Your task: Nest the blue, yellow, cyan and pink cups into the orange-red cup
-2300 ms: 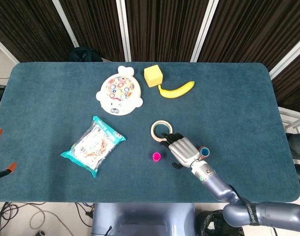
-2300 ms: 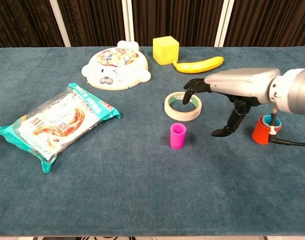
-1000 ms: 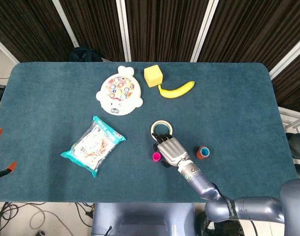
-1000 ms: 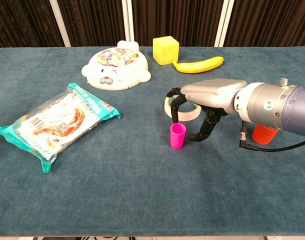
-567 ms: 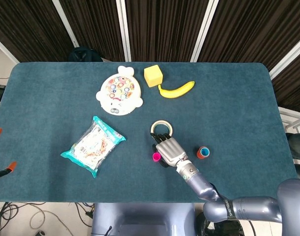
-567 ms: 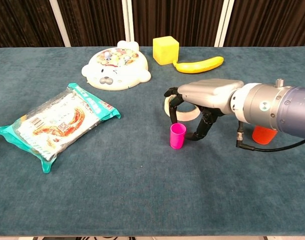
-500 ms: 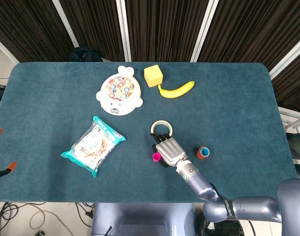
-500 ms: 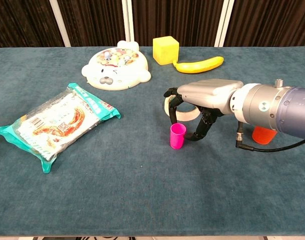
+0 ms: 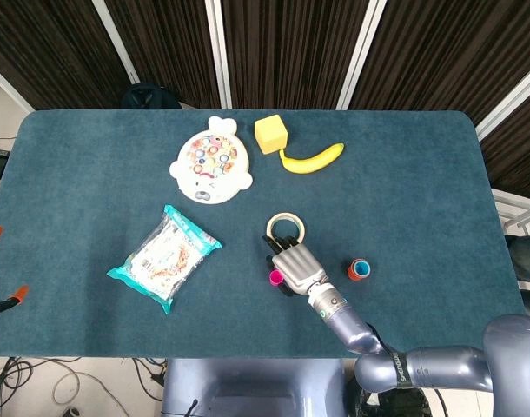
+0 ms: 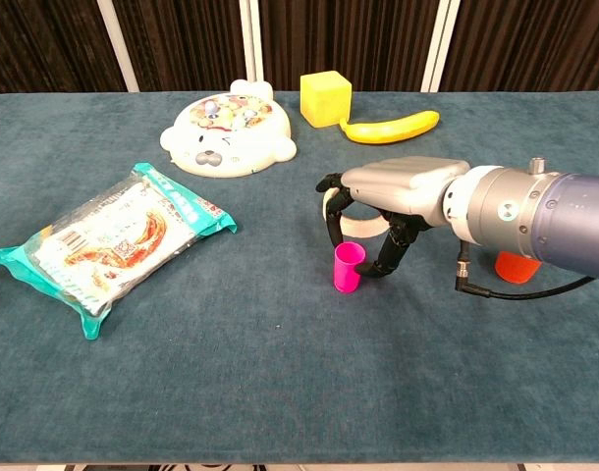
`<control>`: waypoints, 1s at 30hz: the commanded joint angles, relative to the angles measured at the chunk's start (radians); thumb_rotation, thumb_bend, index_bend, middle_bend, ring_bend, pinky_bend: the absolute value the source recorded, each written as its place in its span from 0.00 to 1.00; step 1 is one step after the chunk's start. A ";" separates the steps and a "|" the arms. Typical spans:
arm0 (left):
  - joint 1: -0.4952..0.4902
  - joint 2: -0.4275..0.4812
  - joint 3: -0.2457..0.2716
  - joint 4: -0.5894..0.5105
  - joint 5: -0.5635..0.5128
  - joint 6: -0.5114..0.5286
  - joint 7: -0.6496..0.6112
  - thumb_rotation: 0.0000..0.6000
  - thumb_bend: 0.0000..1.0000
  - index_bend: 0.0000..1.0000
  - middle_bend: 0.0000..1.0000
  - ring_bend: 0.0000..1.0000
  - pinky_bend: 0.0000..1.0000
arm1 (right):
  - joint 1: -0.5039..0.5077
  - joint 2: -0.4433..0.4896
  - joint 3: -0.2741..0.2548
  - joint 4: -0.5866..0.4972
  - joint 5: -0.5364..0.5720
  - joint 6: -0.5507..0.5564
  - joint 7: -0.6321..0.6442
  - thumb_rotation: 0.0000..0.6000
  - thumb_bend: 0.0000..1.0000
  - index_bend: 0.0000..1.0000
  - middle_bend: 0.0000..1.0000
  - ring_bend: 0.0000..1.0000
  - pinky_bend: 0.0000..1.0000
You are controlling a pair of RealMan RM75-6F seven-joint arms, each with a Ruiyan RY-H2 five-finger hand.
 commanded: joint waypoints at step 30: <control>0.003 -0.004 0.005 -0.008 0.013 0.011 0.015 1.00 0.13 0.07 0.02 0.00 0.00 | -0.121 0.396 0.035 -0.187 -0.023 0.087 0.118 1.00 0.47 0.51 0.03 0.13 0.46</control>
